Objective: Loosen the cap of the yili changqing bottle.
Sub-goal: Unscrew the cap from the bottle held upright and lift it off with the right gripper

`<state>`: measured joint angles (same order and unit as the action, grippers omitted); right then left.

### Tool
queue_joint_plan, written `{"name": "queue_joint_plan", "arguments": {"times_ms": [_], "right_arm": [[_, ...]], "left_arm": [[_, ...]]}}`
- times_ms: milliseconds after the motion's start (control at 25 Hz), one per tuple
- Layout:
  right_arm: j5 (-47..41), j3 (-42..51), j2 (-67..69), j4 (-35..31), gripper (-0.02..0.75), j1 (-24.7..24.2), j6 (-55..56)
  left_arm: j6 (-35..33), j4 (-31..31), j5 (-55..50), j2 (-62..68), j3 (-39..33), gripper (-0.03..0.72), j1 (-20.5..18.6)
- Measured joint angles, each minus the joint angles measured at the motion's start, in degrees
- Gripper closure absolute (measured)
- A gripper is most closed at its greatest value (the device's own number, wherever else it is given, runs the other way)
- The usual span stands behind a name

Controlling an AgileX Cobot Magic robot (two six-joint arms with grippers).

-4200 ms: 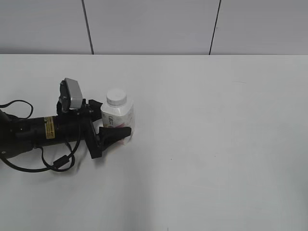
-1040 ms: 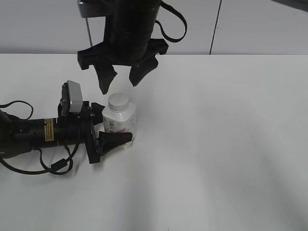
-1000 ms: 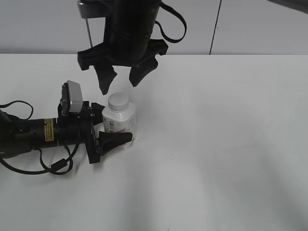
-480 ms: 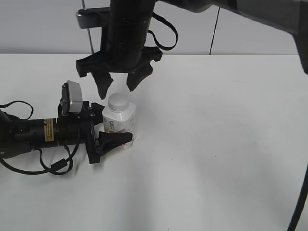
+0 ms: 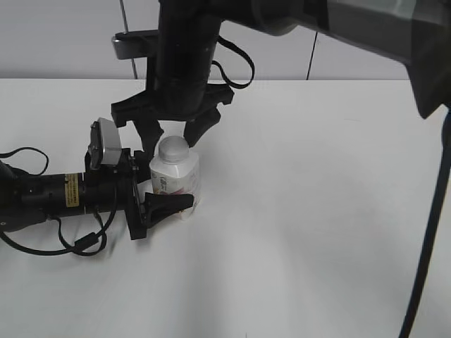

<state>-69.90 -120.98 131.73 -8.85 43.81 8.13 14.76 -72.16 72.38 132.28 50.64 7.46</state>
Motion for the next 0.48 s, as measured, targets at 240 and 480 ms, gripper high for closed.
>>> {"name": "queue_joint_plan", "arguments": {"times_ms": [240,480], "right_arm": [[0.00,0.00,0.00,0.99,0.207,0.00,0.00],[0.00,0.00,0.12,1.28,0.299,0.00,0.00]], "left_arm": [[0.00,-0.06,0.00,0.00,0.00,0.186,0.00],[0.00,-0.06,0.00,0.00,0.00,0.186,0.00]]}}
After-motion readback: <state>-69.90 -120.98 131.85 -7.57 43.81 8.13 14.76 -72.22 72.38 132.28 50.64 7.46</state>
